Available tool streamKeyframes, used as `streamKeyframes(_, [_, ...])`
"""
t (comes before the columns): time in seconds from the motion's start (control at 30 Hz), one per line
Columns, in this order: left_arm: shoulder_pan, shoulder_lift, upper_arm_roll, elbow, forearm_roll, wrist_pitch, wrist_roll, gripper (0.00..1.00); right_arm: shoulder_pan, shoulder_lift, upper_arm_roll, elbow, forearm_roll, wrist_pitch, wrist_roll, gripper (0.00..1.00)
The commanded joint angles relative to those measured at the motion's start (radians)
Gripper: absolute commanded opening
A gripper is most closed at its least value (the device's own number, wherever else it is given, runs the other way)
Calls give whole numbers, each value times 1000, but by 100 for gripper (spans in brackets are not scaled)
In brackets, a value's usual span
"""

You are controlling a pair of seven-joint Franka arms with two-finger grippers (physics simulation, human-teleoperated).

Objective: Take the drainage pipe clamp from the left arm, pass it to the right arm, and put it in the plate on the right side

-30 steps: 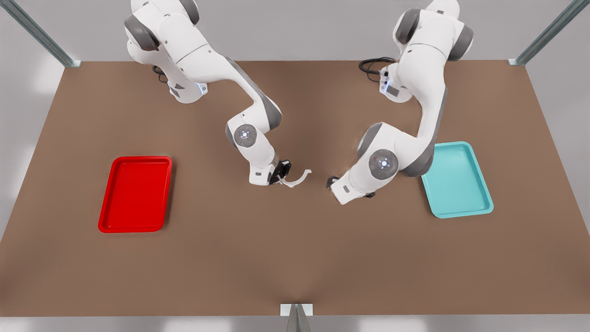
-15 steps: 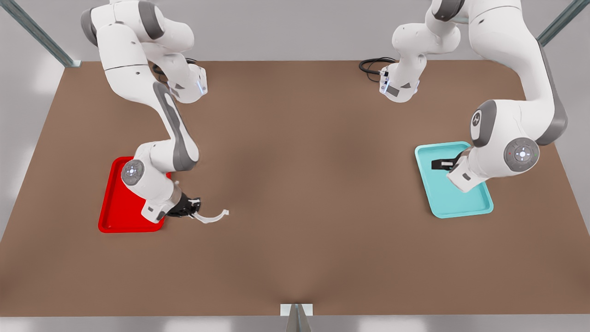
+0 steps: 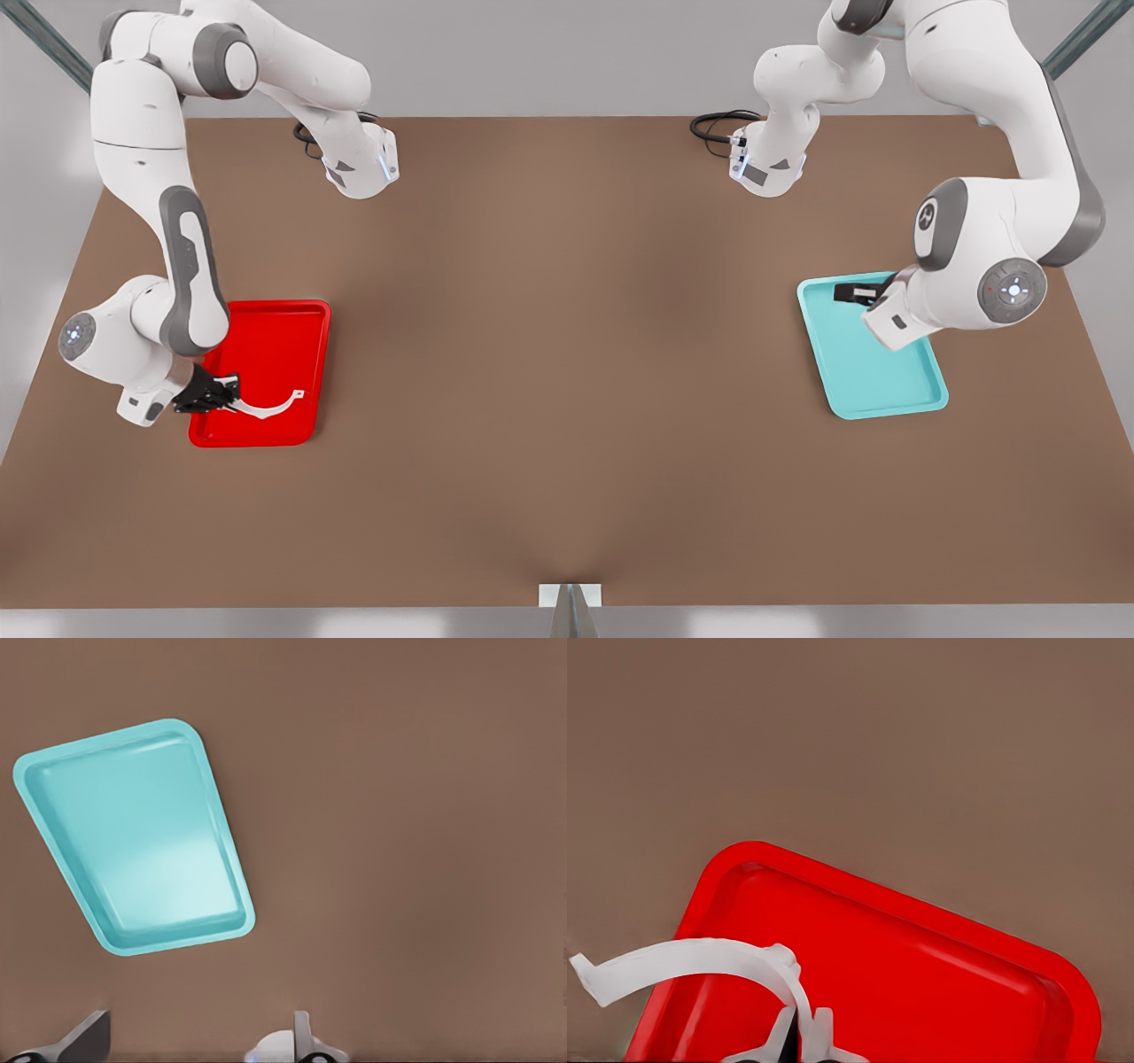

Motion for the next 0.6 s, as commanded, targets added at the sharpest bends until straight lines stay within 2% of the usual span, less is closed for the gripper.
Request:
streamKeyframes(0.0, [4, -2, -1, 1, 0, -49, 71, 100, -18, 11, 0, 4, -4, -2, -653, 21])
streamKeyframes(0.2, [4, -2, -1, -1, 0, -45, 71, 100, -49, 34, -2, 3, -4, -2, -664, 21])
streamKeyframes(0.23, [4, -2, -1, -1, 0, -43, 69, 100, -49, 35, -2, 4, -2, -2, -659, 100])
streamKeyframes(0.5, [4, -2, -1, 1, 0, -34, 69, 100, -43, 55, 0, 39, 53, -13, -643, 100])
streamKeyframes(0.57, [4, -2, -1, 2, -2, -39, 71, 100, -15, 85, 6, 216, 102, -183, -514, 100])
